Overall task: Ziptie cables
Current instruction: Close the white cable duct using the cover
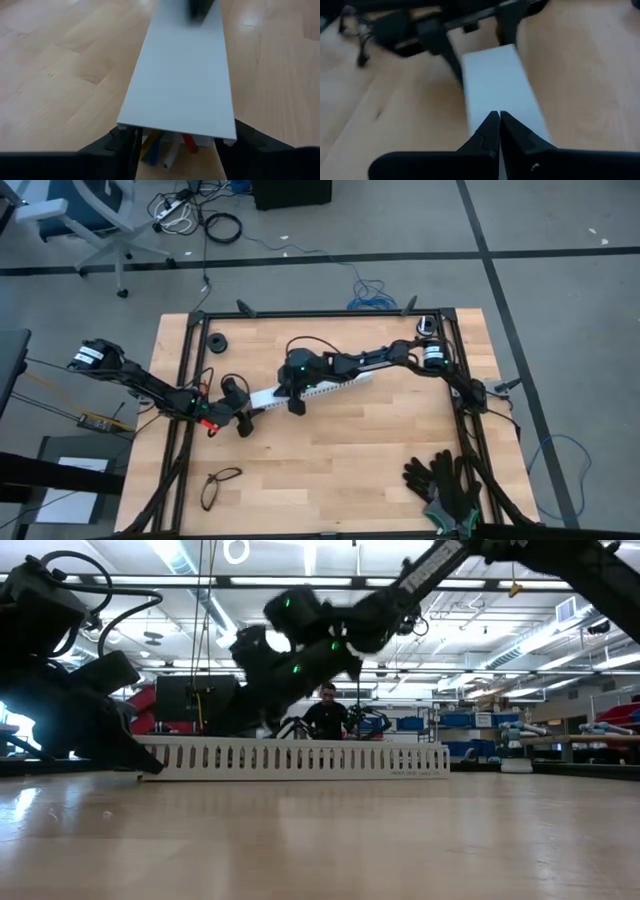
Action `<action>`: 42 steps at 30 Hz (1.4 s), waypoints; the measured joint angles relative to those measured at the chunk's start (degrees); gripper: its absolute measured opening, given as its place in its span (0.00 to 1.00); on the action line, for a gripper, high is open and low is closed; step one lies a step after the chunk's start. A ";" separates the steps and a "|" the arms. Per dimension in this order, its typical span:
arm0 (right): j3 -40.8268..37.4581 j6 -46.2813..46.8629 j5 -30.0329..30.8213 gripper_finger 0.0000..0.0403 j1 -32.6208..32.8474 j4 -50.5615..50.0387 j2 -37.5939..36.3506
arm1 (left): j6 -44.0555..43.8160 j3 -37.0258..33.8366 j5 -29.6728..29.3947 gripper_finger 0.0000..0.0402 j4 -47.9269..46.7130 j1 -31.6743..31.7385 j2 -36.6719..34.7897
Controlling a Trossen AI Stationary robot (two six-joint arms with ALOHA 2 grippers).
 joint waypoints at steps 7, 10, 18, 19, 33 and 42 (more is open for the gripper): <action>0.19 -4.60 1.60 0.00 0.12 -6.41 -9.31 | -1.33 0.00 0.08 0.59 -0.20 0.04 0.00; 0.02 -5.67 3.87 0.00 0.30 -9.50 -9.93 | -1.48 0.00 0.31 0.64 -0.04 0.04 -0.02; -2.39 -5.40 4.87 0.00 0.62 -10.79 -10.40 | -1.13 0.02 0.83 0.70 1.18 0.04 -0.02; -2.86 -4.96 4.89 0.00 0.62 -10.26 -10.38 | -1.09 0.05 0.81 0.70 1.84 0.04 -0.04; -5.69 -3.70 4.83 0.00 0.67 -7.48 -10.42 | 7.75 5.03 0.82 0.70 -0.67 0.04 -0.31; -5.69 -3.94 4.67 0.00 0.67 -7.93 -10.42 | 9.77 8.92 -0.84 0.70 -11.62 0.04 -7.71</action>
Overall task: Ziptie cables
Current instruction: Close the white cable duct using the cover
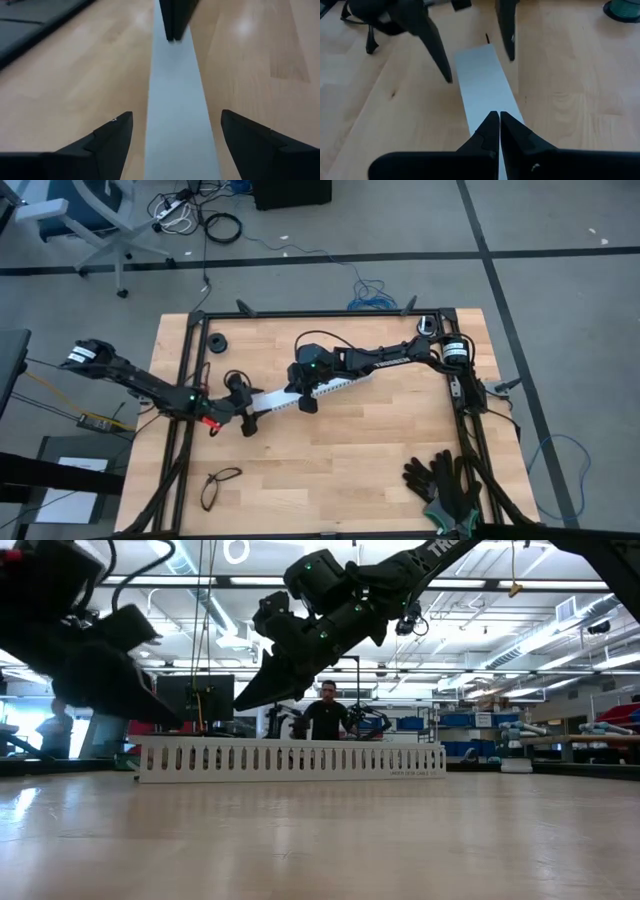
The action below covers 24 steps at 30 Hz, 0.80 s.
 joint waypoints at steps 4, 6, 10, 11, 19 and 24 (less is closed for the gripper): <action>0.00 -0.07 0.18 0.00 -0.10 -1.44 0.00 | 1.14 1.89 -1.63 0.68 -7.70 0.00 -7.12; 0.00 -0.17 1.99 0.00 -0.19 -3.76 0.00 | 0.11 2.71 -2.02 0.66 -13.01 -0.03 -11.08; -3.90 -0.39 8.25 0.00 -1.12 -3.29 -2.15 | -5.45 3.11 -2.17 0.63 -22.21 -1.04 -18.40; -5.72 -0.02 9.81 0.00 -1.48 -1.76 -3.43 | -7.14 3.12 -2.13 0.62 -23.92 -1.67 -20.09; -31.13 8.74 17.90 0.00 -5.88 13.38 -20.80 | -21.05 3.12 -5.22 0.54 -30.64 -8.10 -24.84; -39.94 14.16 25.02 0.00 -7.64 6.63 -29.28 | -35.22 3.71 -4.43 0.43 -32.79 -10.18 -24.61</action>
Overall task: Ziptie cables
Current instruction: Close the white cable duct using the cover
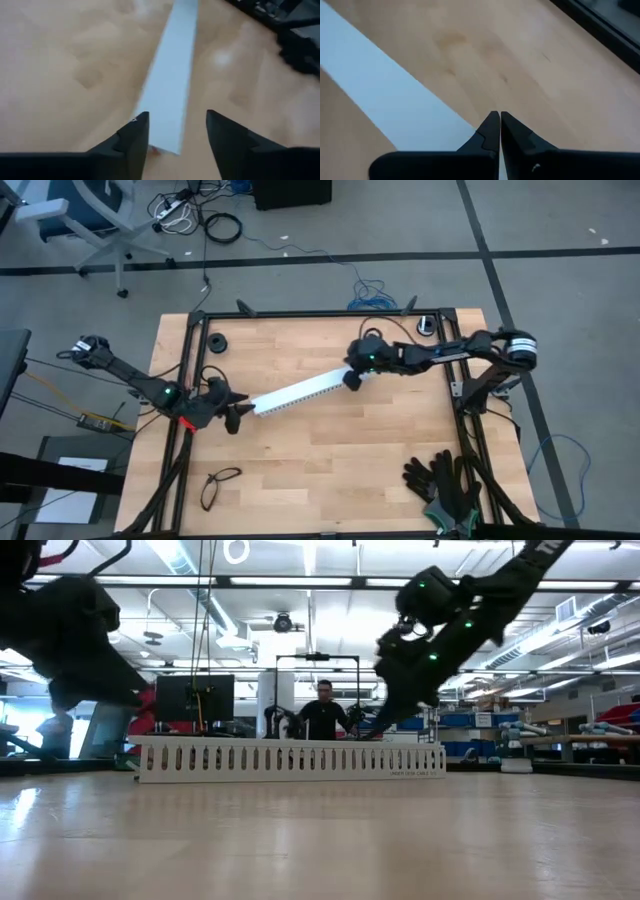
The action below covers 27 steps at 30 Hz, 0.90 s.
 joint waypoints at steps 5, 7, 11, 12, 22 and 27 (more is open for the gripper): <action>-1.46 2.46 4.93 0.00 -2.15 -9.42 -2.59 | -8.51 5.60 3.79 0.28 -8.38 -1.73 0.04; -1.48 3.37 6.59 0.00 -2.74 -12.22 -2.87 | -10.41 8.56 3.92 0.21 -13.34 -2.56 0.30; -1.48 4.54 7.37 0.00 -3.39 -15.78 -2.87 | -14.26 13.52 5.96 0.04 -19.29 -3.85 2.20; -1.48 5.04 7.42 0.00 -3.39 -16.38 -2.87 | -15.17 14.06 7.03 0.02 -19.61 -3.85 2.92; -1.46 8.19 13.07 0.00 -2.65 -21.41 -3.94 | -26.20 14.32 15.23 0.00 -23.15 -3.14 16.23; -1.48 8.48 13.79 0.00 -1.34 -21.72 -7.62 | -26.75 14.30 15.57 0.00 -23.20 -1.36 20.66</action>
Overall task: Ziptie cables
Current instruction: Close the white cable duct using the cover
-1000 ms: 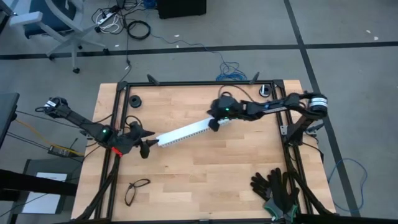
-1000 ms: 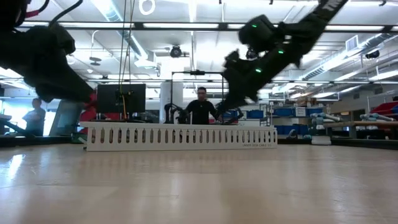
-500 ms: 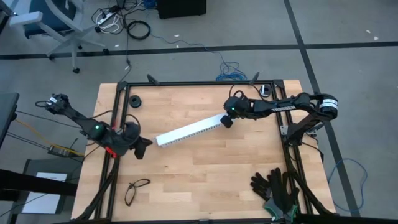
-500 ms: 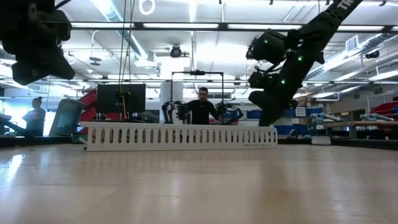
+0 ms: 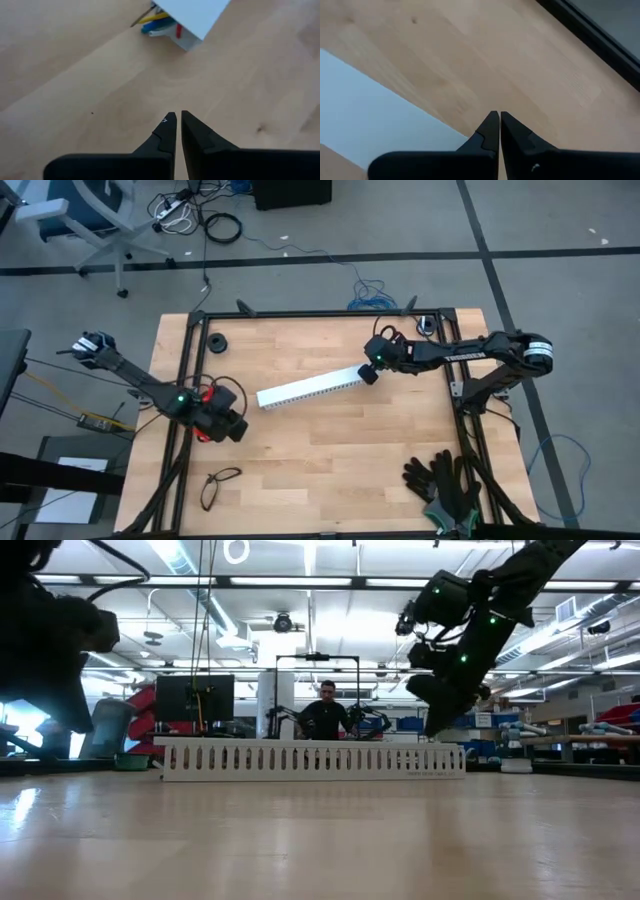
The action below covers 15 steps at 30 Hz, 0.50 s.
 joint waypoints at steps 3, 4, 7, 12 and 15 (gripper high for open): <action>0.00 3.11 0.24 0.00 -0.04 -3.91 -2.02 | 0.60 0.00 -0.01 0.00 0.14 1.29 1.76; 0.00 4.57 0.51 0.00 -0.13 -5.59 -2.53 | 1.31 0.00 0.00 0.00 0.35 1.80 2.19; 0.00 9.52 1.54 0.00 -0.24 -12.26 -3.81 | 3.68 0.00 -0.01 0.00 1.74 3.46 3.16; 0.00 15.38 1.56 0.00 -0.72 -19.93 -3.78 | 7.99 0.00 -0.63 0.00 3.27 7.20 4.37; -0.27 15.40 -0.72 0.00 -1.46 -19.80 -2.63 | 10.64 0.00 -0.82 0.00 3.32 10.28 5.15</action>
